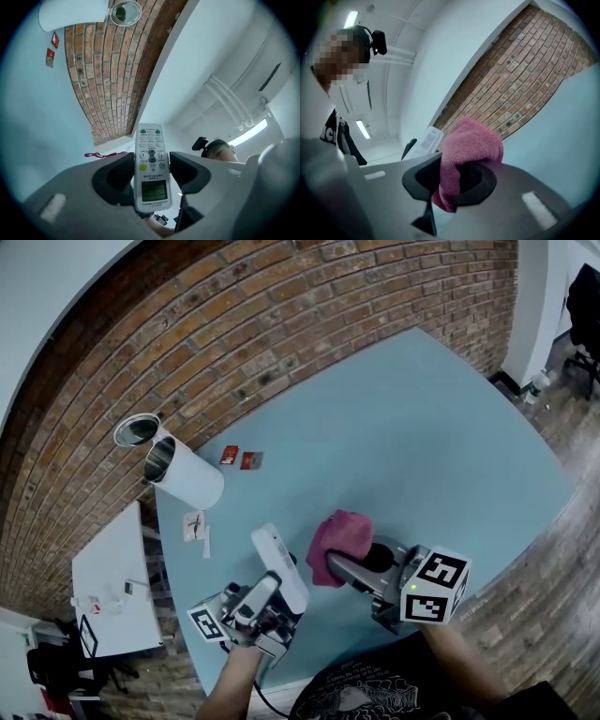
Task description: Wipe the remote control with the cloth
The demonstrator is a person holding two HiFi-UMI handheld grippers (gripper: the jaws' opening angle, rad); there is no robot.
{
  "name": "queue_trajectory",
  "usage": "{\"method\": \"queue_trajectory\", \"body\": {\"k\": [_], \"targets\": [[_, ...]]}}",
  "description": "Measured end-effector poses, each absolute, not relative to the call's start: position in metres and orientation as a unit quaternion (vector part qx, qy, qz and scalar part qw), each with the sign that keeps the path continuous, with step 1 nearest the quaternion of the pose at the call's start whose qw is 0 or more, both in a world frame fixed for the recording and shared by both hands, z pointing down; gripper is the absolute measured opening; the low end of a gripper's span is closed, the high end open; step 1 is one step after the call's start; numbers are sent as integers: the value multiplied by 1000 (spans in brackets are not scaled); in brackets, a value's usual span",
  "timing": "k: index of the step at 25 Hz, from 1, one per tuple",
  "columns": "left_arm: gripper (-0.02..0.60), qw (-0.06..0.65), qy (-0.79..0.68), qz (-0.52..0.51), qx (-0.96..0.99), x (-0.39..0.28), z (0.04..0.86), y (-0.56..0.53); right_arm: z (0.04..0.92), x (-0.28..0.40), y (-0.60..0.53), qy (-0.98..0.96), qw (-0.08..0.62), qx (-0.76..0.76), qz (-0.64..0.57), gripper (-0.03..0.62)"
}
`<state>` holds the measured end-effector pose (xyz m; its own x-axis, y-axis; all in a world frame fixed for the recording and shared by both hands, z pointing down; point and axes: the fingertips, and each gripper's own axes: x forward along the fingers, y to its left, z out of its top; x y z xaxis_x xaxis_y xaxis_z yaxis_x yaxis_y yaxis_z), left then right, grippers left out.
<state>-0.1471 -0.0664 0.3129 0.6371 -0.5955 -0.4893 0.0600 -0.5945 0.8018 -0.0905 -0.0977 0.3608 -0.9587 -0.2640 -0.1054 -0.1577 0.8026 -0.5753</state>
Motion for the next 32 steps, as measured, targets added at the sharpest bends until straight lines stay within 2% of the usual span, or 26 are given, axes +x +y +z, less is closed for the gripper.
{"method": "queue_trajectory", "body": {"k": [4,15,32], "targets": [[238,416,-172,-418,789,-155,308,-69,356,-105,-86,950,87,-91,-286,66],[238,427,-177,-401,791,-147,318,-67,353,-110,-81,925,130,-66,-351,66],[238,421,-277,-462,730,-188,325,-102,353,-112,-80,923,127,-60,-358,66]]}}
